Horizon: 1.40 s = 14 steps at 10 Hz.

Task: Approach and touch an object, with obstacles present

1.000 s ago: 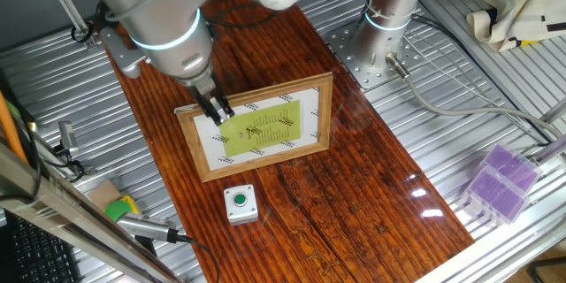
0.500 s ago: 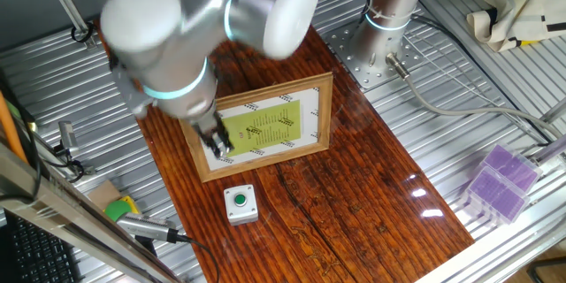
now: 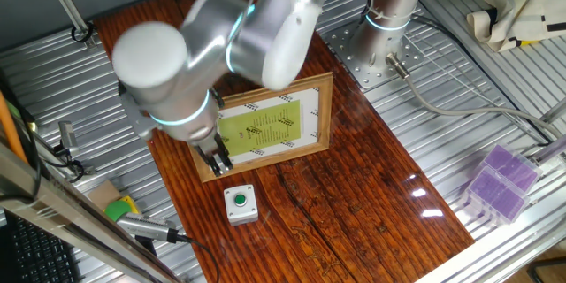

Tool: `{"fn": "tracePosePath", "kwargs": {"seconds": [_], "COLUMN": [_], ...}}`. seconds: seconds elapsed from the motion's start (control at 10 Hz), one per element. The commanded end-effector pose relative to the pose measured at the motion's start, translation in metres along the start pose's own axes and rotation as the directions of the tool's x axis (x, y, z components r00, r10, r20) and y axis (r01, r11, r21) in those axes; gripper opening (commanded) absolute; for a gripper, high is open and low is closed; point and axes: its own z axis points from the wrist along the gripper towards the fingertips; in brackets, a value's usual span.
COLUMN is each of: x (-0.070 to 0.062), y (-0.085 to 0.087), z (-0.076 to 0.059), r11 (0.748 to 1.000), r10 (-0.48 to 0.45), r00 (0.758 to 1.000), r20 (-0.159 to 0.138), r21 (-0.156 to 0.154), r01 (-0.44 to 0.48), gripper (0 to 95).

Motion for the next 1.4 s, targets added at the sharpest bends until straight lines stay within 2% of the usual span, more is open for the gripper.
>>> {"fn": "tracePosePath", "kwargs": {"seconds": [0.1, 0.5, 0.8, 1.1, 1.2, 1.4], "x": [0.0, 0.003, 0.003, 0.004, 0.004, 0.005], "y": [0.005, 0.013, 0.016, 0.018, 0.019, 0.021], "z": [0.017, 0.041, 0.048, 0.053, 0.053, 0.054], "r11": [1.0, 0.999, 0.999, 0.996, 0.993, 0.99], "r10": [0.016, 0.032, 0.039, 0.07, 0.093, 0.111], "r00": [1.0, 0.999, 0.999, 0.997, 0.995, 0.994], "r20": [0.001, 0.009, 0.018, 0.025, 0.021, 0.02], "r21": [-0.005, -0.019, -0.027, -0.056, -0.075, -0.089], "r01": [-0.016, -0.032, -0.038, -0.068, -0.091, -0.109], "gripper": [0.0, 0.0, 0.0, 0.0, 0.0, 0.0]}}
